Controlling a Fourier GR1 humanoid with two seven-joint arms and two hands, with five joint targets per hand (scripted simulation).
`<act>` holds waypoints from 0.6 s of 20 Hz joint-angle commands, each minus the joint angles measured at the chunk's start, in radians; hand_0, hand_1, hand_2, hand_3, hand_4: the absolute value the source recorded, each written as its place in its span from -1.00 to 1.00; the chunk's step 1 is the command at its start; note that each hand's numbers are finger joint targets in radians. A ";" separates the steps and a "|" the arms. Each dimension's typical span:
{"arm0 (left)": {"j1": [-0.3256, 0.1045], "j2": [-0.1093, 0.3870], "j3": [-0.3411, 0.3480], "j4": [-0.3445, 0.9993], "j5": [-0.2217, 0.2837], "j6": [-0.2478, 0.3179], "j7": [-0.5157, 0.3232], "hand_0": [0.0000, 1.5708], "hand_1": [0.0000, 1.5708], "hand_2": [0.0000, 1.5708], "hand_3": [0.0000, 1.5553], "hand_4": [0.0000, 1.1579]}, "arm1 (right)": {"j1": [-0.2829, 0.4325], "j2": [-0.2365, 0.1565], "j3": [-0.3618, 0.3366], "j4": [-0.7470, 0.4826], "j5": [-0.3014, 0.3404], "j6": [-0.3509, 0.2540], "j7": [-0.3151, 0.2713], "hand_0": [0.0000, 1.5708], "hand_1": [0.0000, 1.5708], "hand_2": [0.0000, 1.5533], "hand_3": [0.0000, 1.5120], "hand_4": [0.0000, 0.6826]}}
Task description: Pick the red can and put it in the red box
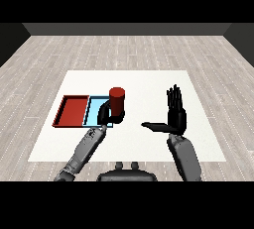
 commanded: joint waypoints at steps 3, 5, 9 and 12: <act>-0.023 0.150 0.133 -0.049 0.017 -0.044 0.096 1.00 1.00 0.99 0.87 0.95 | 0.231 -0.043 -0.065 -0.056 -0.016 0.028 -0.095 -1.00 -1.00 -1.00 -1.00 -1.00; 0.016 0.214 0.148 -0.082 -0.002 -0.052 0.131 1.00 1.00 1.00 0.88 0.94 | 0.232 -0.078 -0.117 -0.091 -0.061 0.064 -0.057 -1.00 -1.00 -1.00 -1.00 -1.00; -0.056 0.295 0.252 0.104 -0.023 -0.058 0.129 1.00 1.00 1.00 0.92 0.96 | 0.201 -0.066 -0.143 0.040 -0.082 0.099 -0.115 -1.00 -1.00 -1.00 -1.00 -1.00; -0.102 0.330 0.284 0.238 -0.059 -0.057 0.134 1.00 1.00 0.98 0.89 0.97 | 0.231 -0.055 -0.152 0.044 -0.061 0.088 -0.152 -1.00 -1.00 -1.00 -1.00 -1.00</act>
